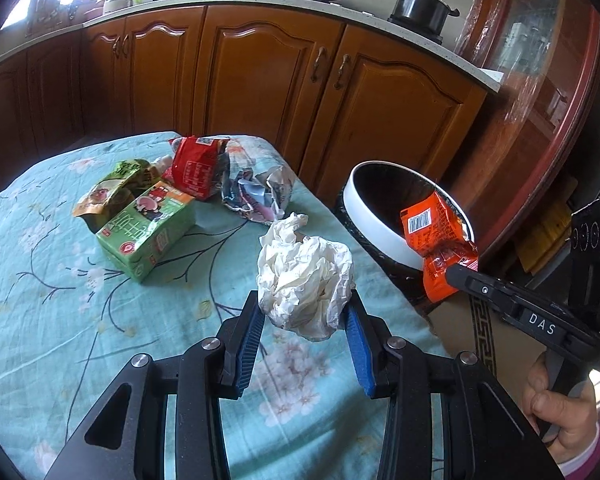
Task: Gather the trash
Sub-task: 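Carry tissue and chip bag over the bin and open both tools to drop them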
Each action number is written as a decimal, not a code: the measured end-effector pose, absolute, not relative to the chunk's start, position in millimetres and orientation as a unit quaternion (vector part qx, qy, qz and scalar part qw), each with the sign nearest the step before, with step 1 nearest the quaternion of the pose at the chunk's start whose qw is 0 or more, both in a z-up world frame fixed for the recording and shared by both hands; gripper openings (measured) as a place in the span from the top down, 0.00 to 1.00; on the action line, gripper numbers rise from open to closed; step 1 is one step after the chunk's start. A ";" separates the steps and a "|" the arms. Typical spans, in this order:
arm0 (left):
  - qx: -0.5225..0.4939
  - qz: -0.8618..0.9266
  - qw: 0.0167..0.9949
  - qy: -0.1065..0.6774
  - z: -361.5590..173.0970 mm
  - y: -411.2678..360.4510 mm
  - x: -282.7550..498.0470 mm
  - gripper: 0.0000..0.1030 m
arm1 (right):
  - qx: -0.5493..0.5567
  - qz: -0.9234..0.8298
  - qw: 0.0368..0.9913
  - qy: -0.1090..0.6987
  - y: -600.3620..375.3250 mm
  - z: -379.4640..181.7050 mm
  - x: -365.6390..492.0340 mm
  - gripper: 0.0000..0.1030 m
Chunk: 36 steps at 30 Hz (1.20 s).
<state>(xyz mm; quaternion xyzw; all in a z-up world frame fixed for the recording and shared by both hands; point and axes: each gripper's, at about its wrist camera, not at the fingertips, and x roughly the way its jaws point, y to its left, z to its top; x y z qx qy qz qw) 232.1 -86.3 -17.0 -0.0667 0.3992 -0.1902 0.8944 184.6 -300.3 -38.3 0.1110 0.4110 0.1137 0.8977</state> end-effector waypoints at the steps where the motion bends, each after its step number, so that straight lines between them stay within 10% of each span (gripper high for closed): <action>1: -0.065 -0.192 0.894 0.399 -16.7 -89.1 234.5 0.62 | 0.114 0.109 0.898 0.410 -304.8 -37.9 184.5 0.99; 36: -0.035 -0.253 0.883 0.393 -9.8 -185.4 311.3 0.62 | 0.154 0.042 0.902 0.401 -394.1 -27.1 219.4 0.99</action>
